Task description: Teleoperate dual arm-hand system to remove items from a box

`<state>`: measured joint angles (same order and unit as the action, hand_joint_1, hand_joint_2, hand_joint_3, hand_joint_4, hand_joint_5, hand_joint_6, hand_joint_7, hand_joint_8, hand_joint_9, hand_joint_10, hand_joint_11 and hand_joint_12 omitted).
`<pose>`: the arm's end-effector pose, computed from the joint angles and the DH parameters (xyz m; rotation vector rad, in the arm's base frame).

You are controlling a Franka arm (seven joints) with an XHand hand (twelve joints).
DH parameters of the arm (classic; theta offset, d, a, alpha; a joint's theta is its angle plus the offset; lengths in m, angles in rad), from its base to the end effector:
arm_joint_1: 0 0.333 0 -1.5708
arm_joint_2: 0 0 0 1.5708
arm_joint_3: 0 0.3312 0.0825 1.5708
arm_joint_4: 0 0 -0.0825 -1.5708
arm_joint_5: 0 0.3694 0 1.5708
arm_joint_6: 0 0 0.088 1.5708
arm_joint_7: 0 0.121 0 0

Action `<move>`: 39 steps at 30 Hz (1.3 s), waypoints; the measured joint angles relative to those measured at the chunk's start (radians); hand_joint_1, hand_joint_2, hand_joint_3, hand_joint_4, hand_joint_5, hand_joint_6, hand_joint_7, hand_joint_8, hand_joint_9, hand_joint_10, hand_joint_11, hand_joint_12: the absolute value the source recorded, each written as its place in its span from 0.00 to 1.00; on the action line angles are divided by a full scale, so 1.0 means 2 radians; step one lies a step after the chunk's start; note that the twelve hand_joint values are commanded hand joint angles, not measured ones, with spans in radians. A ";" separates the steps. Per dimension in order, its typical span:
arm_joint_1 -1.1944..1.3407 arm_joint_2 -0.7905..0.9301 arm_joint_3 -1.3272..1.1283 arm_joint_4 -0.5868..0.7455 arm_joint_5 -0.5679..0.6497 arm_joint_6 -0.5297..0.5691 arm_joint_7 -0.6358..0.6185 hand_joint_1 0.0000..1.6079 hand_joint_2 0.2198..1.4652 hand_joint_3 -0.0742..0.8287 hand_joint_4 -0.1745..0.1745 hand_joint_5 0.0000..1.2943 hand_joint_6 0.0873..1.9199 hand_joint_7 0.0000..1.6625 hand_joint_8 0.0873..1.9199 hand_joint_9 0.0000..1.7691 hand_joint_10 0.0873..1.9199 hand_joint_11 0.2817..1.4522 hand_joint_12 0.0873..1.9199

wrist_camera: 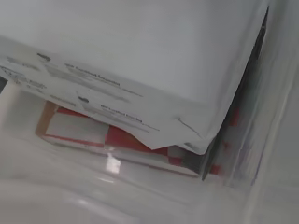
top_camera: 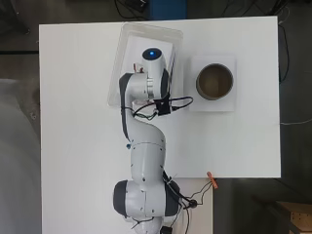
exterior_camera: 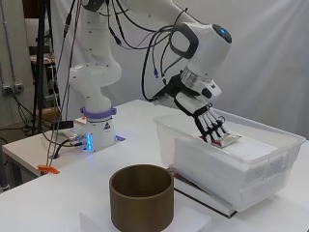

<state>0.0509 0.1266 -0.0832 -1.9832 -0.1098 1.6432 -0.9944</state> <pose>0.5069 -0.0280 0.3856 -2.5793 -1.3995 0.6924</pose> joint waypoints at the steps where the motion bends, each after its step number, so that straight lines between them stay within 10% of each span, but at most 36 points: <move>1: 0.000 0.000 0.002 -0.003 -0.007 0.000 -0.003 0.13 0.43 0.07 0.39 0.04 0.00 0.10 0.00 0.18 0.00 0.16 0.00; 17: 0.018 0.072 0.050 0.083 -0.119 -0.017 0.025 0.18 0.47 0.09 0.47 0.04 0.00 0.11 0.00 0.17 0.00 0.13 0.00; 18: 0.019 0.081 0.050 0.082 -0.124 -0.017 0.027 0.31 0.56 0.09 0.57 0.22 0.00 0.26 0.00 0.30 0.00 0.23 0.00; 20: 0.018 0.099 0.048 0.088 -0.131 -0.014 0.025 0.57 0.70 0.09 0.86 0.59 0.35 0.45 0.61 0.56 0.64 0.46 0.52; 23: 0.009 0.089 0.035 0.079 -0.077 -0.008 -0.037 0.63 0.73 0.08 0.99 0.72 0.51 0.54 0.91 0.66 0.96 0.50 0.87; 26: 0.009 0.064 0.035 0.059 0.007 -0.008 -0.110 0.64 0.75 0.09 0.78 0.69 0.59 0.54 0.99 0.65 1.00 0.50 0.91; 28: 0.010 0.055 0.037 0.054 0.025 -0.009 -0.113 0.71 0.81 0.10 0.26 0.62 0.58 0.46 0.93 0.57 0.99 0.40 0.88; 32: 0.014 0.032 0.046 0.062 -0.033 -0.015 -0.032 0.78 0.86 0.10 0.27 0.47 0.74 0.34 0.89 0.43 0.85 0.24 0.69; 39: 0.007 -0.015 0.026 0.084 0.026 0.005 -0.081 0.74 0.84 0.08 0.00 0.56 0.59 0.45 0.85 0.51 0.95 0.29 0.86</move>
<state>0.0642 0.0971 -0.0304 -1.8143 -0.0576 1.6536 -1.1555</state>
